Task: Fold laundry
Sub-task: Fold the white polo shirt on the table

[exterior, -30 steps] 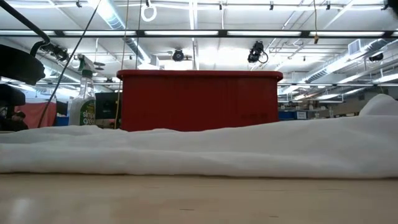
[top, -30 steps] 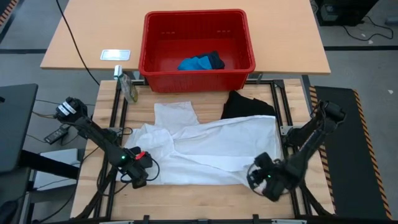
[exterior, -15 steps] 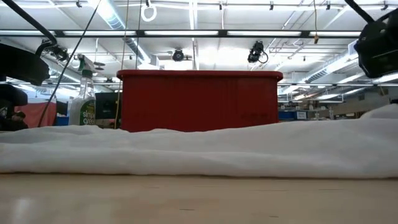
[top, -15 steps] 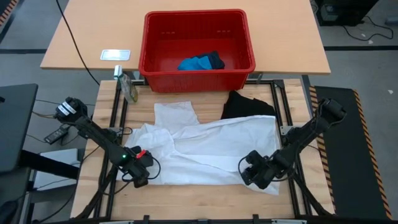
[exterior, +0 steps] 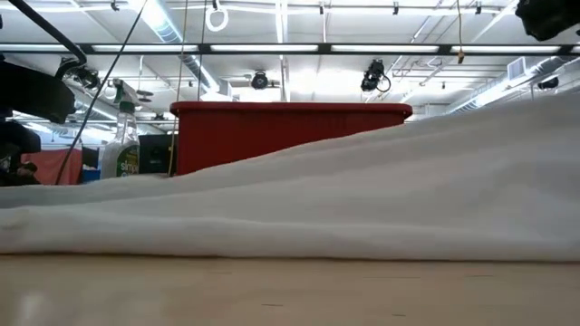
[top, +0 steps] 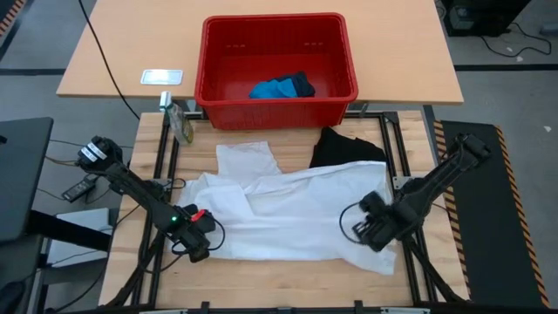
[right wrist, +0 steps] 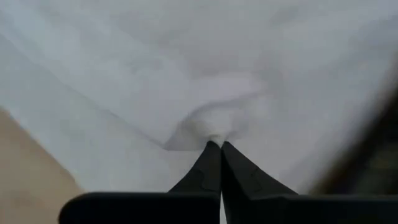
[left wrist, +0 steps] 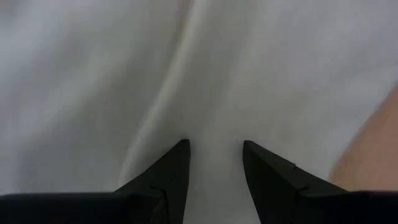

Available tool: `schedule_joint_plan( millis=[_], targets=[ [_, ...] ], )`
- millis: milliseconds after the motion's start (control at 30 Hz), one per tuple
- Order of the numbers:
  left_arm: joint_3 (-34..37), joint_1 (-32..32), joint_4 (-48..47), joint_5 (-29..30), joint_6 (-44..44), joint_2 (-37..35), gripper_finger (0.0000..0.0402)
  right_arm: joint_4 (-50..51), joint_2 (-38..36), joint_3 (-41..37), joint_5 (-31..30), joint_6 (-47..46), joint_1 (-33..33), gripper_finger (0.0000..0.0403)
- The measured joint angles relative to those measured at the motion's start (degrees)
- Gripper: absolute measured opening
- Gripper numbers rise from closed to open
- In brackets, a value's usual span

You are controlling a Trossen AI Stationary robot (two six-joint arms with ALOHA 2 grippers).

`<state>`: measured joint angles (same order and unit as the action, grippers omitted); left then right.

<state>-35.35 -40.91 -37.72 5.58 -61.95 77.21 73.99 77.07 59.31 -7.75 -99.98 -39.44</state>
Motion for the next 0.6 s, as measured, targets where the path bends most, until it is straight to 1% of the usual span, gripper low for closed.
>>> schedule_joint_plan(
  millis=[67,133,233,400,467,600],
  targets=[
    [0.0,0.0,-0.2,0.0,0.0,0.0,0.0155,7.3,-0.8,1.0,0.1,2.5,1.3,0.0003],
    [0.0,0.0,-0.2,0.0,0.0,0.0,0.0155,9.5,-2.0,0.5,0.2,6.4,3.6,0.0003],
    [0.0,0.6,-0.4,-0.4,-0.1,0.0,0.0155,9.5,-3.3,-2.2,-1.2,13.1,7.9,0.0002],
    [0.0,2.0,-0.5,-0.6,-0.5,0.0,0.0155,5.2,-4.1,-6.5,-6.3,22.7,15.9,0.0008],
    [0.0,2.6,-0.8,-0.6,-0.4,0.0,0.0155,4.1,-4.1,-7.8,-6.8,25.0,18.8,0.0021],
    [0.1,3.5,-1.9,-1.4,-0.5,0.0,0.0155,4.8,-4.1,-7.7,-5.0,25.9,21.9,0.0071]
  ],
)
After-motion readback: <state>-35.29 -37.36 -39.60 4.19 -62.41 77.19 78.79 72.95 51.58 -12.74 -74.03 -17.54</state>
